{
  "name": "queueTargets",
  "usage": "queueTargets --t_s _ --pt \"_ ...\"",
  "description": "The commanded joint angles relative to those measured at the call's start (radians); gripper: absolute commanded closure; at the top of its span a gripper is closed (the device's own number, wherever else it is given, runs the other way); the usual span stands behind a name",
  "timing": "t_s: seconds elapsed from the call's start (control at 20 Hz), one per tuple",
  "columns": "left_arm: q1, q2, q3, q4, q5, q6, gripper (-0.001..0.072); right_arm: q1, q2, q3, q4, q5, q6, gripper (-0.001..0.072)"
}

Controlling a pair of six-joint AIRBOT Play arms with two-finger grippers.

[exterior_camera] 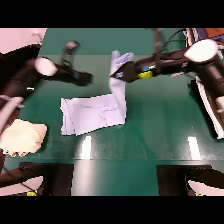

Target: Fold the shirts.

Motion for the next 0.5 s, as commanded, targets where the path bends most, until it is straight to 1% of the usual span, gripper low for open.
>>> queueTargets --t_s 0.0,0.05,0.1,0.2,0.25,0.3,0.35,0.4,0.45 --pt "0.201 0.213 0.001 0.118 -0.030 0.003 0.0682 0.189 -0.131 0.003 0.120 -0.206 -0.101 0.0690" --pt "0.247 0.253 0.001 0.119 -0.035 0.003 0.0682 0.238 -0.195 0.031 0.121 -0.237 -0.137 0.0684" --pt "0.288 0.286 0.001 0.119 -0.046 0.003 0.0682 0.277 -0.258 0.075 0.122 -0.243 -0.177 0.0608" --pt "0.344 0.320 0.001 0.119 -0.082 0.003 0.0682 0.334 -0.378 0.178 0.115 -0.220 -0.231 0.0328" --pt "0.362 0.323 0.001 0.118 -0.100 0.003 0.0681 0.346 -0.428 0.225 0.112 -0.177 -0.231 0.0310" --pt "0.371 0.322 0.000 0.119 -0.120 0.006 0.0682 0.345 -0.465 0.264 0.112 -0.110 -0.227 0.0313" --pt "0.370 0.322 0.000 0.125 -0.135 0.011 0.0681 0.328 -0.488 0.290 0.108 -0.038 -0.184 0.0351" --pt "0.370 0.322 0.000 0.123 -0.141 0.011 0.0682 0.305 -0.492 0.293 0.078 0.013 -0.133 0.0359" --pt "0.370 0.322 0.000 0.124 -0.141 0.011 0.0681 0.277 -0.485 0.280 0.034 0.049 -0.124 0.0399"
